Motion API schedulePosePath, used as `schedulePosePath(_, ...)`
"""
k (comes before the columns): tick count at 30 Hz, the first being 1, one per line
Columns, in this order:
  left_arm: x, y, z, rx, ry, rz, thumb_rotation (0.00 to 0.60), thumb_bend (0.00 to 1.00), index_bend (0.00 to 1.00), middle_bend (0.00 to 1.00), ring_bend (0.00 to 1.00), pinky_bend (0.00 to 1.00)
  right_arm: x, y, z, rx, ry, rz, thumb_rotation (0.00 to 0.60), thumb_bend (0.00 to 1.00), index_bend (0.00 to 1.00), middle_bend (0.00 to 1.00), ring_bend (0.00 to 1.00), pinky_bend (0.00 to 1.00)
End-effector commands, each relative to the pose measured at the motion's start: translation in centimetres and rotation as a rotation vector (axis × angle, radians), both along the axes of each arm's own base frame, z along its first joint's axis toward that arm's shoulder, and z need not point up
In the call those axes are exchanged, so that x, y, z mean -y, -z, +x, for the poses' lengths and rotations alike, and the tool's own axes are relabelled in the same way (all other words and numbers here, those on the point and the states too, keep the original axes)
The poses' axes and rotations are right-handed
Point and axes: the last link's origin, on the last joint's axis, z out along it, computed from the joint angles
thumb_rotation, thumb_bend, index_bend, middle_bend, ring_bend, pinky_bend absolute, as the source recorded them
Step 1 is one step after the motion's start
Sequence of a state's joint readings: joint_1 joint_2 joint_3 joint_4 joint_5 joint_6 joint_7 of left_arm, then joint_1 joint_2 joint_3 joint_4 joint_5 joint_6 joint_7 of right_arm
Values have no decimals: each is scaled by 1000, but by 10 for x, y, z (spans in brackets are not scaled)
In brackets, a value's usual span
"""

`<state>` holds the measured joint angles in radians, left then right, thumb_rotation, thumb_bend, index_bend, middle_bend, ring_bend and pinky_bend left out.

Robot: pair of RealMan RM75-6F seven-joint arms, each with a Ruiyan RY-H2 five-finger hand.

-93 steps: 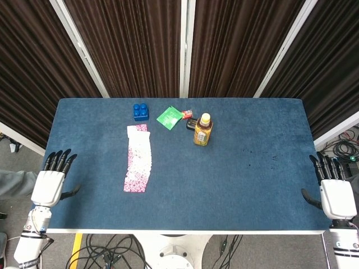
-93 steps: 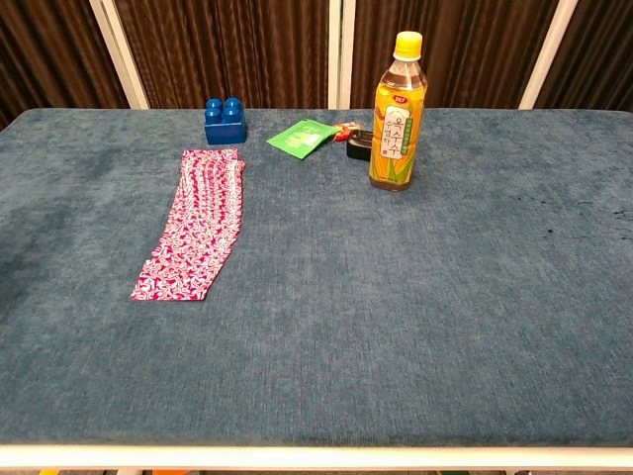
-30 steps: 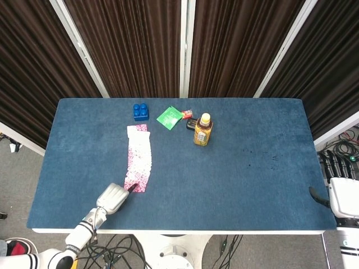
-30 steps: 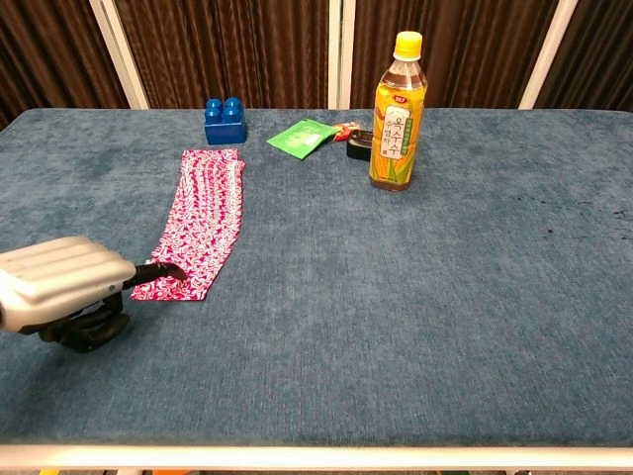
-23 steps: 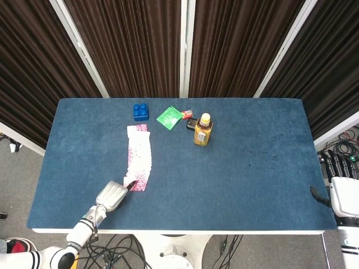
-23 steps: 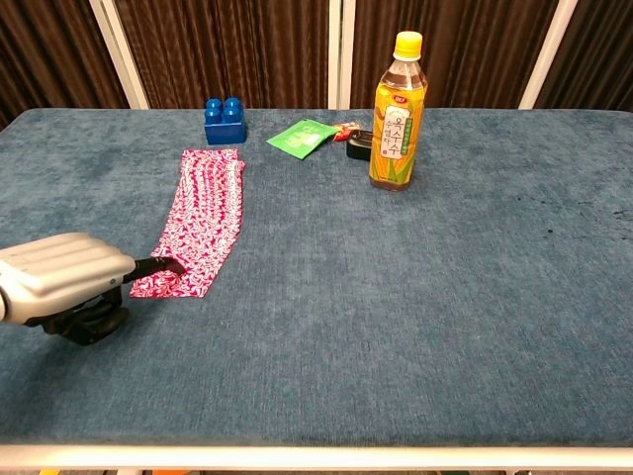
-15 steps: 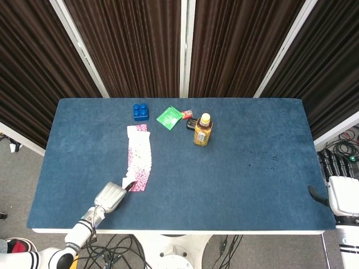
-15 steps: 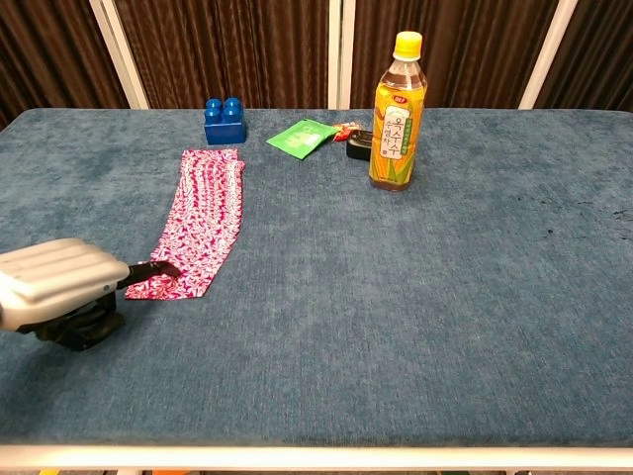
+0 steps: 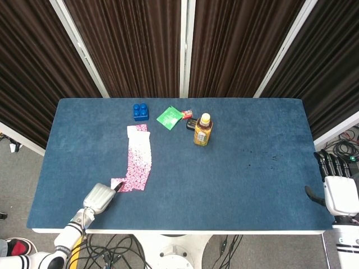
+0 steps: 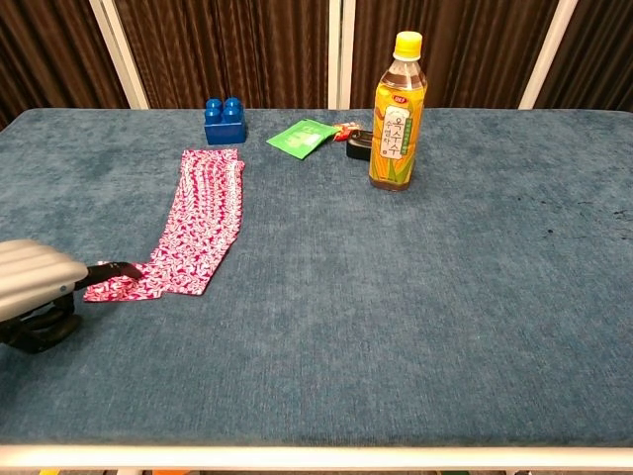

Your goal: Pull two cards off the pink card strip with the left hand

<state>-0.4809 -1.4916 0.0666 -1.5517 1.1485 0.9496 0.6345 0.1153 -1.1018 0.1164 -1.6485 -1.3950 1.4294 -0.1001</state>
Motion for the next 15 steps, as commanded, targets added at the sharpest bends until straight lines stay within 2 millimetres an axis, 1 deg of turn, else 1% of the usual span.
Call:
schedulePosePath(1, 0, -3, -9, -28, -26, -2, 600, 592, 92, 861, 897, 957, 0, 1, 1, 0, -3, 0, 600, 175, 0, 0, 0, 0)
schedulePosePath(5, 0, -8, -16, -37, -51, 16, 600, 593, 92, 858, 894, 954, 1, 2, 3, -4, -5, 2, 600, 175, 0, 0, 0, 0)
schedulePosePath(15, -11, -25, -29, -53, -102, 96, 600, 595, 93, 859, 894, 954, 2, 6, 6, -7, -11, 11, 600, 175, 0, 0, 0, 0)
